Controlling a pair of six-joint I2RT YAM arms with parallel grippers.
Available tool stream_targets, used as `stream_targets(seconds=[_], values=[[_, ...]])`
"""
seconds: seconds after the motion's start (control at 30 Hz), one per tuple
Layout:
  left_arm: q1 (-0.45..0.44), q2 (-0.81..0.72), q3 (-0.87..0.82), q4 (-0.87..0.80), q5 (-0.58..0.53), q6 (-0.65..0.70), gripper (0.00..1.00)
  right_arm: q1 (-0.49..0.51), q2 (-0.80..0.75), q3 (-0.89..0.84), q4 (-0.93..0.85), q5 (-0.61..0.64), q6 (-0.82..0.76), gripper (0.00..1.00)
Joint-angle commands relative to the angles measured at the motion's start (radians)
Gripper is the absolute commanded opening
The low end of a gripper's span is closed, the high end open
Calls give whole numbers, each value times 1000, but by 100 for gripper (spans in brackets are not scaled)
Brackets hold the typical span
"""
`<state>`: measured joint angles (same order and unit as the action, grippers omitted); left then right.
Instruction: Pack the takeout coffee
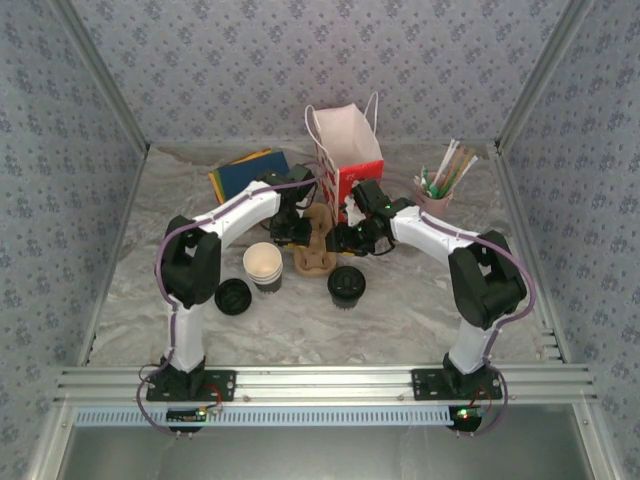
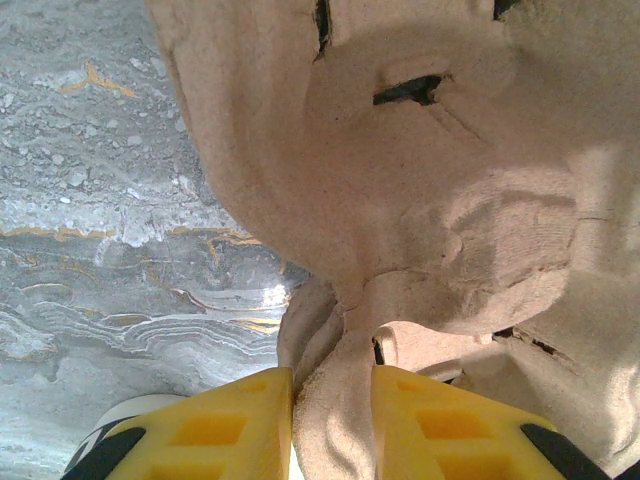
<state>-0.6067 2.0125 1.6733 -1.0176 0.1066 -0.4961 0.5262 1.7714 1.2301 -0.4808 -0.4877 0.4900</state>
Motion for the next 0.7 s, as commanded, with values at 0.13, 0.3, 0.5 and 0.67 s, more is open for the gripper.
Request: stream_targets(seconds=[0.13, 0.3, 0.5, 0.67], values=[[4, -15, -6, 1, 23, -15, 27, 9, 12, 19, 10, -43, 20, 40], [4, -30, -6, 2, 21, -16, 27, 12, -2, 26, 18, -54, 31, 39], [6, -34, 0, 1, 13, -14, 27, 14, -18, 48, -6, -36, 29, 38], [10, -31, -6, 1, -4, -7, 27, 4, -45, 34, -32, 48, 30, 40]])
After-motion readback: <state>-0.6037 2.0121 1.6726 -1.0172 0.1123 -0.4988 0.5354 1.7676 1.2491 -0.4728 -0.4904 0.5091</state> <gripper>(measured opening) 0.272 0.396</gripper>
